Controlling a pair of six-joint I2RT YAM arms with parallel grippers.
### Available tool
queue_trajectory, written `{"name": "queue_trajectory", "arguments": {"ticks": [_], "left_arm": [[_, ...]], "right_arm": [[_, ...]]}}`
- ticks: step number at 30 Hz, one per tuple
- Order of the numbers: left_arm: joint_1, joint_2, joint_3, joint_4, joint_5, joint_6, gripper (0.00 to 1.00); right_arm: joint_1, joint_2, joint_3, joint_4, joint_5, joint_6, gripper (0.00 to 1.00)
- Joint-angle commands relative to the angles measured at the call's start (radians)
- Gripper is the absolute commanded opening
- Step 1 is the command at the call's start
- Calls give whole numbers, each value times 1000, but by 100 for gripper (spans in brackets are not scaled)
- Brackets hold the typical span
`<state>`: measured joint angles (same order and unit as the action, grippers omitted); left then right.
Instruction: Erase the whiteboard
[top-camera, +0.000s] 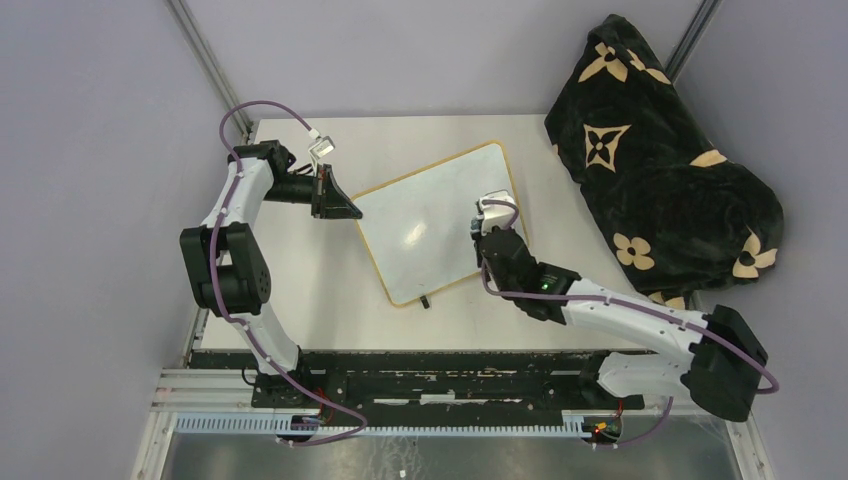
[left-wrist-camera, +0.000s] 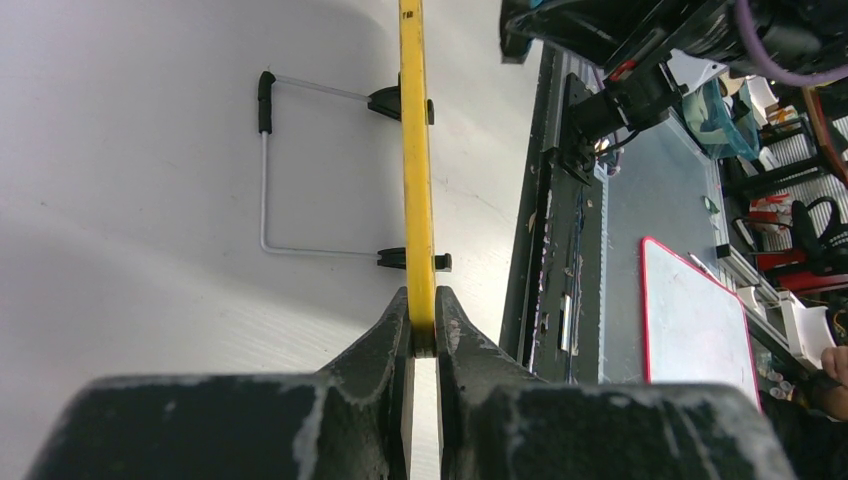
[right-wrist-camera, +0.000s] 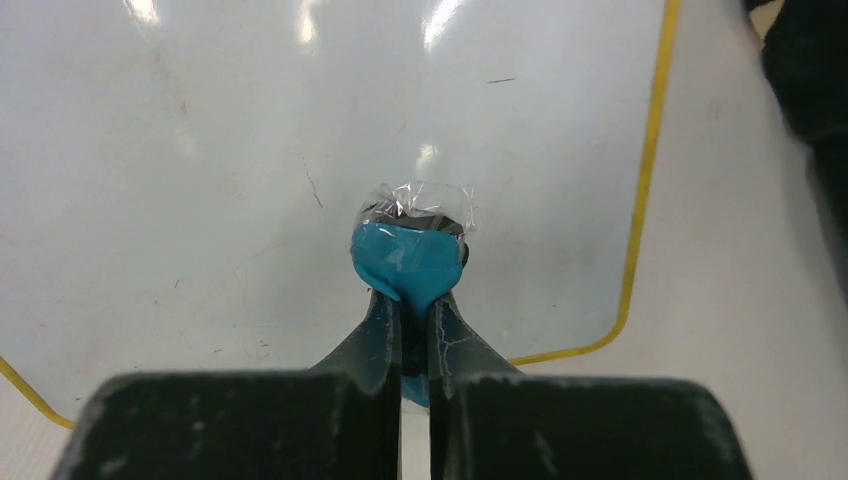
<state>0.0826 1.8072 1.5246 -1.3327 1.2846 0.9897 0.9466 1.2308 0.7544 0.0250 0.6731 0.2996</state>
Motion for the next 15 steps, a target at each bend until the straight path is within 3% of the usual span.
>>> {"name": "queue_trajectory", "arguments": {"ticks": [1,12,15], "left_arm": [[-16,-34,-7,15,-82,25,6],[-17,-49,35,15,-74,-23,33],[-15,-63,51,17,-77,-42,35]], "right_arm": [[-4,-93,-16,-103,73,41,1],[-4,-145,-55,-151,84,81,1],[-3,-149,-60,-148,85,84,1]]}}
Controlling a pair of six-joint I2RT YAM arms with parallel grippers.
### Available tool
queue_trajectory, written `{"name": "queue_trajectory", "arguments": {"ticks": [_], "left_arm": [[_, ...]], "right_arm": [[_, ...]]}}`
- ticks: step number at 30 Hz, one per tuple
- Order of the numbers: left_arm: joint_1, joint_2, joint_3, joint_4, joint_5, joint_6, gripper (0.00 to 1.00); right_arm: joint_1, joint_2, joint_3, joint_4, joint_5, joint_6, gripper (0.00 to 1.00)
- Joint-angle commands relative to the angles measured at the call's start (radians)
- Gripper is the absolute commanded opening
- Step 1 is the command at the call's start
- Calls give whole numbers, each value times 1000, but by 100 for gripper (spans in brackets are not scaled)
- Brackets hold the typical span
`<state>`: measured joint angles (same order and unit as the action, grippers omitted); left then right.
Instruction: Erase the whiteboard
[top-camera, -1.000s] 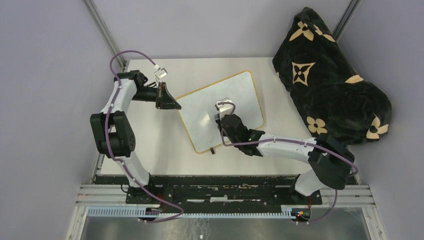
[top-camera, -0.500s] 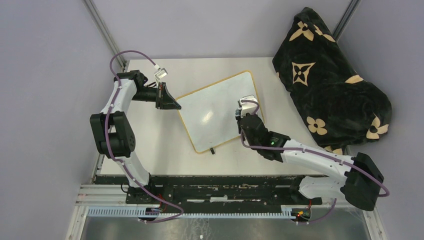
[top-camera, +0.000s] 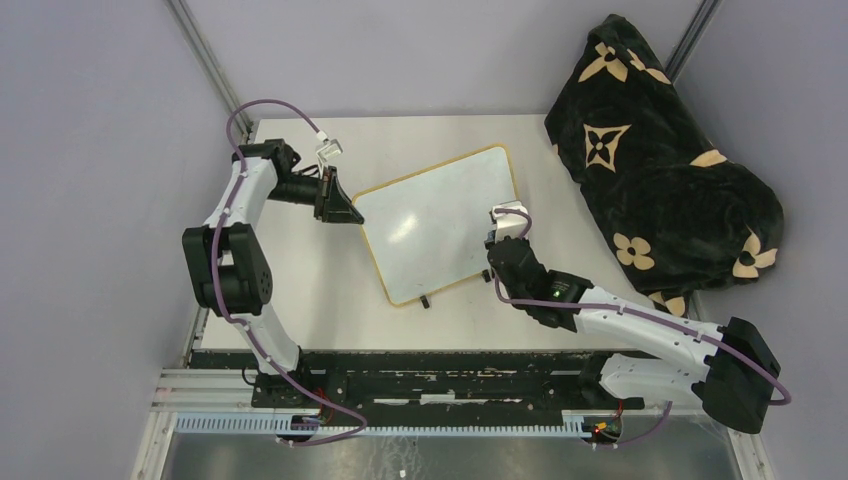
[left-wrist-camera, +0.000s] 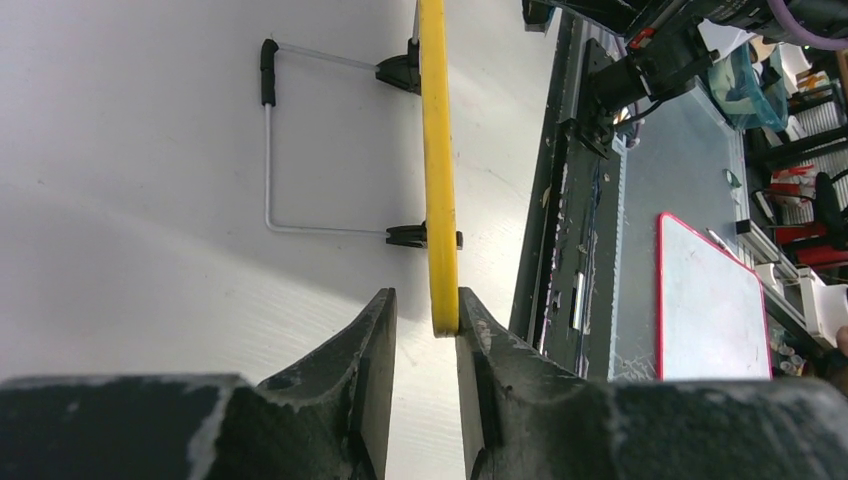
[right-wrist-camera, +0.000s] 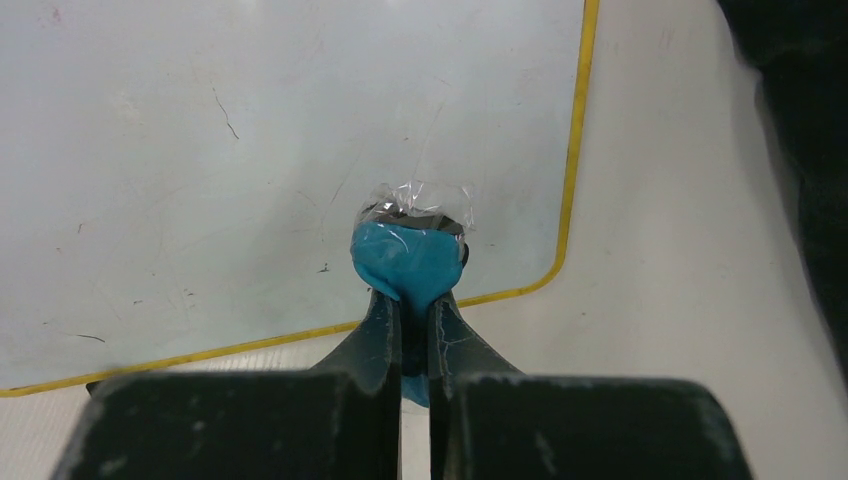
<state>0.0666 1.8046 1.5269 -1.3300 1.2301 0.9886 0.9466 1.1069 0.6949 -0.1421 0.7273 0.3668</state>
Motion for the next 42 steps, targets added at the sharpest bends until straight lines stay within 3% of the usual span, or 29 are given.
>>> {"name": "queue_trajectory", "arguments": {"ticks": [1,10,19,24,33,42], "left_arm": [[1,-66,52,22,-26,-51,35],[1,-137,84,56,-49,-118,47],[10,-341,6,366,-210,-445,60],[23,-504,-140,593,-453,-646,65],[51,-660,-491,848,-826,-753,71],[103,-602,-735,1095,-889,-772,71]], "right_arm": [[-4,-26,-1,22,31,16,1],[-4,-38,-9,18,35,16,1],[-3,-73,-8,-4,48,18,1],[-3,-127,14,-104,111,63,1],[-36,-157,88,-424,231,258,3],[-222,-156,102,-541,39,313,9]]}}
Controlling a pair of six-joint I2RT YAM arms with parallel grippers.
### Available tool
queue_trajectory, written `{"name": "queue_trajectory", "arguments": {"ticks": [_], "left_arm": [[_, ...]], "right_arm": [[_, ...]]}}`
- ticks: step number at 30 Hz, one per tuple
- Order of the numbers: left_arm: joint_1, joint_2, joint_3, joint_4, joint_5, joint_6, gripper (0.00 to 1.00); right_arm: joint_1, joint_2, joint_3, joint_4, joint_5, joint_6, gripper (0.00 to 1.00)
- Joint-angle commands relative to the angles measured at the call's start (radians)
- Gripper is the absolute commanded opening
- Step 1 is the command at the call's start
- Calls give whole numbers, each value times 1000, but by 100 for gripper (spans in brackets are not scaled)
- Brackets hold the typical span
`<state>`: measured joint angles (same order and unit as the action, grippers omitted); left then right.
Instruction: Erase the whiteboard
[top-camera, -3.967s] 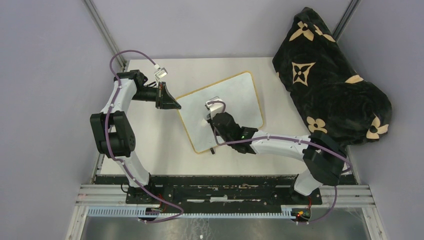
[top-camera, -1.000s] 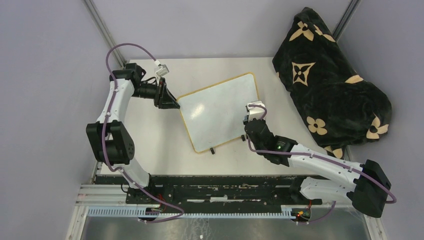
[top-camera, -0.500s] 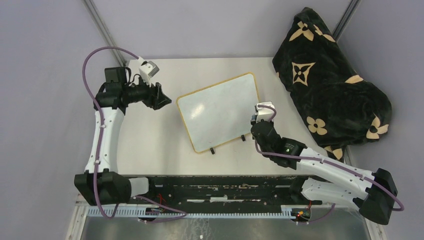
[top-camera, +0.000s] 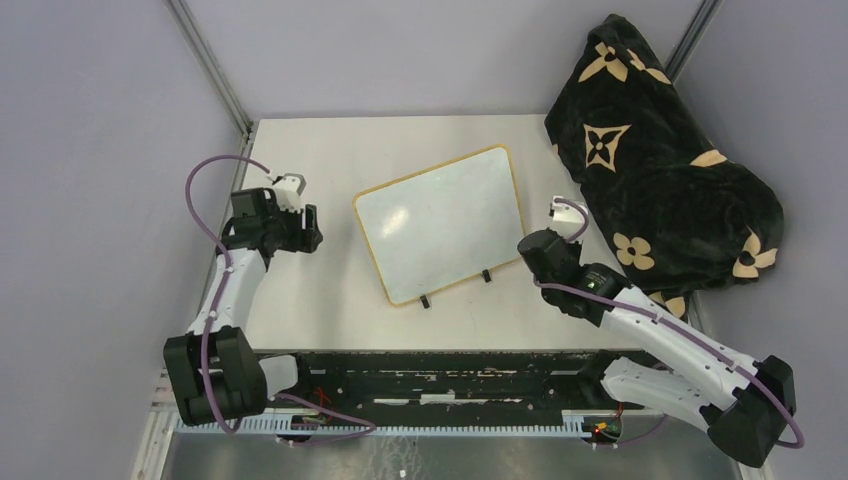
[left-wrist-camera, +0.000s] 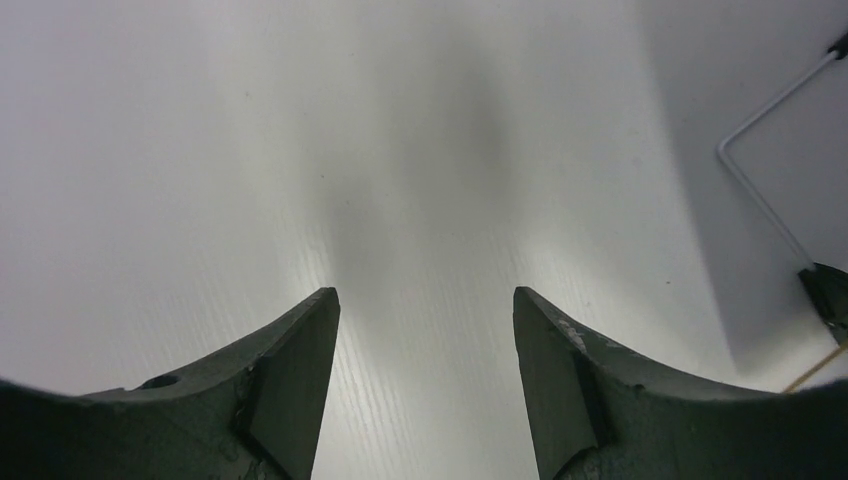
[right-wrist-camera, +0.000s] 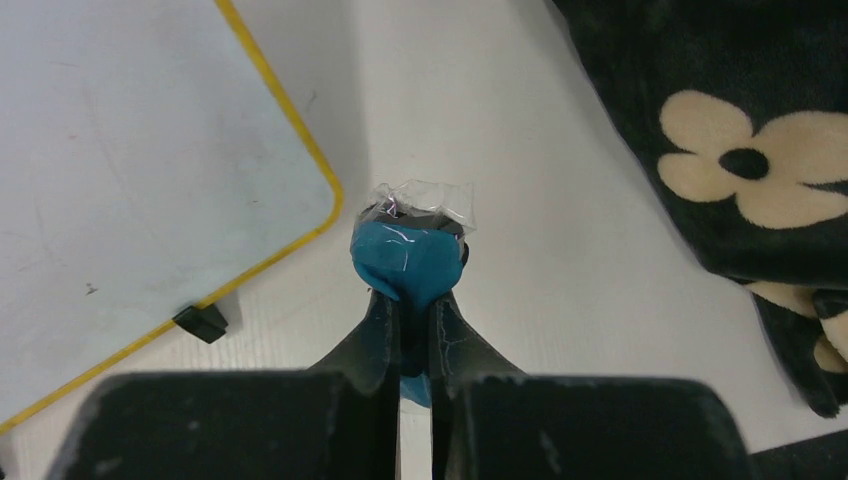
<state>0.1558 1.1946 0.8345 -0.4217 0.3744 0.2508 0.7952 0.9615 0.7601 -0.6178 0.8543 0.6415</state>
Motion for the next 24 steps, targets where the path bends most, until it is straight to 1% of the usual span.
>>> {"name": "queue_trajectory", "arguments": {"ticks": [1,4,6,8,14,17,21,24], "left_arm": [[13,9,-63,215,-24,-31,71],[14,4,-137,317,-2,-33,72],[14,-3,-173,354,16,-36,71],[14,-18,-208,386,30,-38,72],[13,-58,-283,449,50,-23,72],[13,-67,-314,480,57,-19,72],[13,-65,-347,509,84,-10,72],[13,-52,-363,523,112,0,72]], "right_arm": [[-94,-1,36,-67,-117,37,9],[-160,39,26,-52,-223,22,10],[-193,77,25,-44,-301,15,10],[-203,112,24,-48,-336,15,12],[-221,195,10,-41,-414,18,26],[-224,210,-7,-25,-442,20,33],[-228,219,-44,0,-472,28,45],[-228,227,-69,8,-479,38,50]]}}
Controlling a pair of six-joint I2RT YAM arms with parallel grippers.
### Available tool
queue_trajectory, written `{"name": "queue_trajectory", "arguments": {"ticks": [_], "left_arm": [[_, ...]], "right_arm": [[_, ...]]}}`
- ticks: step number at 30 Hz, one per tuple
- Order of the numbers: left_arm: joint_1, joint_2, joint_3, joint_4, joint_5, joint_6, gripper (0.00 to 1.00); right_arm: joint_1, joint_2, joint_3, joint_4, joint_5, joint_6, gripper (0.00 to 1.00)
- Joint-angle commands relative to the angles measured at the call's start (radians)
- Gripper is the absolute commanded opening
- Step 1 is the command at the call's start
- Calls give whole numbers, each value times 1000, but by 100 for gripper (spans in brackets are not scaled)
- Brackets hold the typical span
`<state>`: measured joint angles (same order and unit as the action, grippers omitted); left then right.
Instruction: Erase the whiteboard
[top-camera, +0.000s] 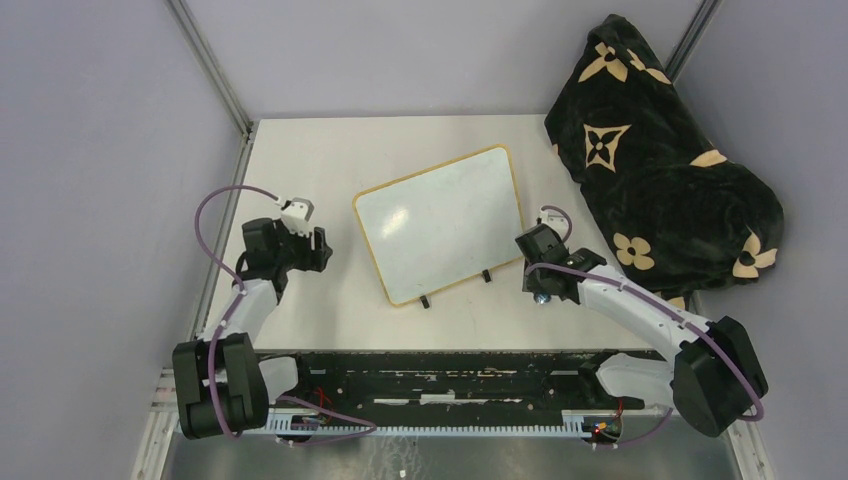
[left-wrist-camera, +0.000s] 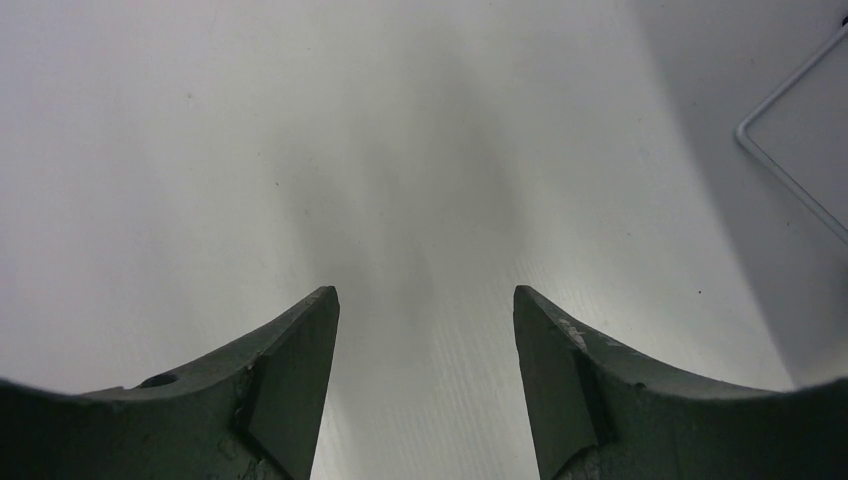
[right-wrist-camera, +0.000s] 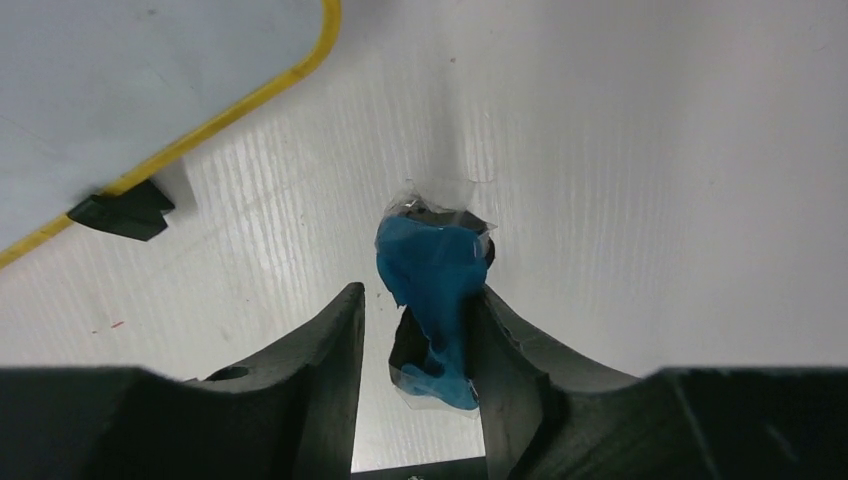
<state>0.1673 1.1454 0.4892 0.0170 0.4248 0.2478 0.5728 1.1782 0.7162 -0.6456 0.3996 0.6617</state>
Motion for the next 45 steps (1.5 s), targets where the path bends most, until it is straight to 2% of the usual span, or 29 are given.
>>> {"name": "queue_trajectory", "arguments": {"ticks": [1,9,12,18,27,34,38,42,45], "left_arm": [[2,2,-17,82,75,8,71],[2,-23,-57,113,165,37,71],[3,-23,-111,171,177,43,71],[3,-22,-103,158,192,58,72],[7,-2,-106,239,61,-36,72],[13,-2,-114,262,33,-57,72],[14,25,-103,268,6,-74,72],[20,47,-91,271,-11,-90,72],[25,46,-92,274,-13,-94,72]], "right_arm": [[-6,12,-33,40,-27,19,50],[-6,-32,-52,35,-45,29,54],[-7,-48,-50,22,-18,34,54],[-8,-58,6,-36,35,21,54],[-28,-87,164,-77,232,-68,53],[-37,-141,158,-52,246,-70,59],[-38,-173,126,-55,291,-49,58],[-37,-229,83,-46,326,-56,51],[-37,-261,86,-90,400,-6,52]]}}
